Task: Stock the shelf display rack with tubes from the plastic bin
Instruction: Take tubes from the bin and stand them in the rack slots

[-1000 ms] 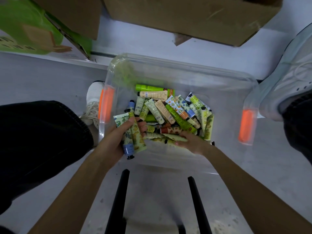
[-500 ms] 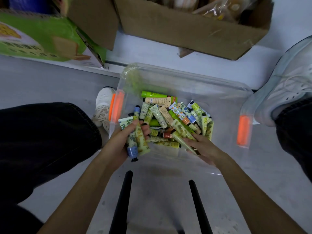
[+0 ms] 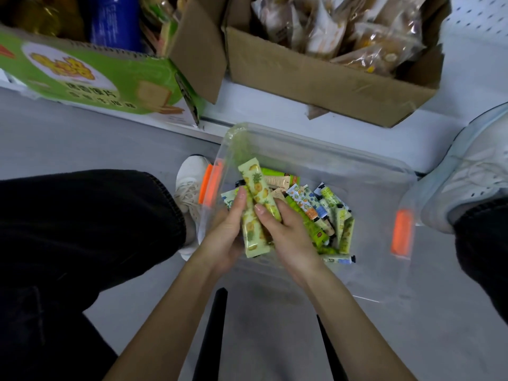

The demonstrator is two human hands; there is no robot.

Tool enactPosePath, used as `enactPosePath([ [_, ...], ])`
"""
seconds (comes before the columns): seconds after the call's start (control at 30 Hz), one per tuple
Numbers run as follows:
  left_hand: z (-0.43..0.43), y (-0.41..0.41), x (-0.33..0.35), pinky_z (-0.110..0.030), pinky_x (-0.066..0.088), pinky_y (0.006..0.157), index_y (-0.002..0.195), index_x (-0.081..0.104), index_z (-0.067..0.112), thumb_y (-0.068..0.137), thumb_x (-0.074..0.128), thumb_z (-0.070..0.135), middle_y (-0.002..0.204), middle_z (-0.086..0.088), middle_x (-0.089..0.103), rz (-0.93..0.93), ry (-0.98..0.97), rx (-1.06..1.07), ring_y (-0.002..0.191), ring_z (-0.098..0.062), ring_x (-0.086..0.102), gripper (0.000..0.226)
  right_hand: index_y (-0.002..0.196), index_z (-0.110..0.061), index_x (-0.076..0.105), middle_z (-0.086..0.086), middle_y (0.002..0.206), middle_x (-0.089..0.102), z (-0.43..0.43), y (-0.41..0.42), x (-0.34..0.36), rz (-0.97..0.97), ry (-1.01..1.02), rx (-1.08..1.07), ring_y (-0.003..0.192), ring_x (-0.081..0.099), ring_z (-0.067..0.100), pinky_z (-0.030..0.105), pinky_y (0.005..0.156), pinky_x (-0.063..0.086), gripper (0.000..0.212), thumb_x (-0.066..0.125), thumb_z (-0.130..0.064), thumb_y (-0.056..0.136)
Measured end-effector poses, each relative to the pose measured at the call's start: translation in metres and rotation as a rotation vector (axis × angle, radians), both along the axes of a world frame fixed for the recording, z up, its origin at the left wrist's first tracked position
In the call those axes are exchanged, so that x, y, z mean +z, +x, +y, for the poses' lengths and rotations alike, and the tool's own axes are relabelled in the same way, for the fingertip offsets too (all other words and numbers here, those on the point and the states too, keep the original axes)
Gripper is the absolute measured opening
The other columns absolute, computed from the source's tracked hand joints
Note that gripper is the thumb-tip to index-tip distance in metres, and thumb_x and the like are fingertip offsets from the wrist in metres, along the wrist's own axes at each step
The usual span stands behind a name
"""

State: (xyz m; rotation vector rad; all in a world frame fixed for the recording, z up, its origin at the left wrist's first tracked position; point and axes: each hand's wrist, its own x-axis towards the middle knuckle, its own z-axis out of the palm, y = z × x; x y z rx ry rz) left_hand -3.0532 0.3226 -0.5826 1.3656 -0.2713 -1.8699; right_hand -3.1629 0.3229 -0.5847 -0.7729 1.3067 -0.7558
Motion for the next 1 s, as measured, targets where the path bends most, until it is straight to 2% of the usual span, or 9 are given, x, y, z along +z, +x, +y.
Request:
enactPosePath([
  [0.1, 0.003, 0.0, 0.002, -0.035, 0.056, 0.088, 0.109, 0.068, 0.016, 0.08, 0.053, 0.046, 0.116, -0.013, 0.069, 0.017, -0.039, 0.035, 0.11, -0.024, 0.066, 0.044, 0.113, -0.013, 0.065, 0.001, 0.101, 0.071, 0.001, 0.006, 0.006, 0.016, -0.033, 0.027, 0.094, 0.067, 0.011, 0.028, 0.085, 0.053, 0.022, 0.054, -0.018, 0.095],
  [0.23, 0.006, -0.003, 0.005, -0.036, 0.056, 0.089, 0.089, 0.078, 0.023, 0.081, 0.054, 0.042, 0.113, -0.013, 0.071, 0.062, -0.031, 0.113, 0.107, -0.024, 0.067, 0.032, 0.114, -0.017, 0.064, -0.001, 0.107, 0.069, 0.006, 0.007, 0.008, 0.036, -0.094, 0.027, 0.099, 0.065, 0.006, 0.021, 0.086, 0.05, 0.022, 0.051, -0.02, 0.096],
  [0.4, 0.009, 0.001, 0.003, -0.041, 0.054, 0.091, 0.121, 0.064, 0.013, 0.078, 0.054, 0.051, 0.12, -0.015, 0.067, 0.09, 0.058, 0.092, 0.113, -0.029, 0.063, 0.058, 0.098, -0.021, 0.051, -0.002, 0.089, 0.062, 0.018, 0.006, 0.005, 0.066, -0.142, -0.064, 0.073, 0.059, -0.009, 0.009, 0.066, 0.045, 0.012, 0.052, -0.009, 0.095],
  [0.5, 0.01, 0.002, 0.006, -0.04, 0.055, 0.09, 0.124, 0.06, 0.006, 0.075, 0.055, 0.053, 0.116, -0.016, 0.069, 0.095, 0.097, 0.092, 0.113, -0.03, 0.063, 0.068, 0.088, -0.023, 0.052, -0.006, 0.082, 0.06, 0.023, 0.007, 0.001, 0.15, -0.171, -0.04, 0.068, 0.056, -0.009, 0.009, 0.065, 0.043, 0.014, 0.056, -0.011, 0.093],
  [0.57, 0.011, 0.003, 0.005, -0.037, 0.059, 0.079, 0.117, 0.065, 0.006, 0.08, 0.056, 0.047, 0.106, -0.014, 0.072, 0.105, 0.078, 0.093, 0.1, -0.026, 0.069, 0.056, 0.084, -0.026, 0.055, -0.005, 0.083, 0.062, 0.025, 0.007, -0.002, 0.224, -0.183, -0.042, 0.074, 0.058, -0.001, 0.015, 0.07, 0.045, 0.014, 0.06, -0.015, 0.091],
  [0.63, 0.011, 0.004, 0.006, -0.033, 0.06, 0.064, 0.096, 0.072, 0.009, 0.092, 0.053, 0.031, 0.085, -0.009, 0.075, 0.1, 0.049, 0.111, 0.077, -0.02, 0.073, 0.029, 0.079, -0.028, 0.058, -0.006, 0.079, 0.061, 0.025, 0.006, -0.005, 0.284, -0.168, -0.049, 0.073, 0.056, 0.002, 0.019, 0.071, 0.044, 0.016, 0.065, -0.017, 0.088],
  [0.73, 0.009, 0.005, 0.005, -0.031, 0.059, 0.059, 0.076, 0.076, 0.013, 0.094, 0.053, 0.02, 0.074, -0.005, 0.074, 0.071, 0.043, 0.082, 0.066, -0.017, 0.072, 0.03, 0.084, -0.022, 0.06, -0.004, 0.077, 0.061, 0.025, 0.005, -0.006, 0.231, -0.102, -0.104, 0.065, 0.053, -0.004, 0.013, 0.065, 0.043, 0.013, 0.068, -0.012, 0.085],
  [0.87, 0.008, 0.008, 0.001, -0.028, 0.056, 0.053, 0.081, 0.066, 0.014, 0.09, 0.059, 0.016, 0.063, -0.003, 0.07, 0.006, 0.108, 0.06, 0.055, -0.016, 0.067, 0.012, 0.081, -0.018, 0.067, -0.007, 0.071, 0.066, 0.024, 0.001, -0.009, 0.159, -0.083, -0.1, 0.069, 0.06, 0.006, 0.024, 0.069, 0.05, 0.015, 0.063, -0.005, 0.087],
  [1.0, 0.003, 0.01, -0.007, -0.036, 0.056, 0.064, 0.09, 0.066, 0.019, 0.083, 0.068, 0.02, 0.067, -0.002, 0.071, -0.1, 0.158, 0.024, 0.061, -0.018, 0.069, 0.007, 0.085, -0.012, 0.069, -0.007, 0.071, 0.066, 0.015, -0.029, -0.022, 0.159, 0.009, -0.164, 0.07, 0.062, 0.007, 0.02, 0.071, 0.051, 0.011, 0.06, -0.008, 0.089],
])
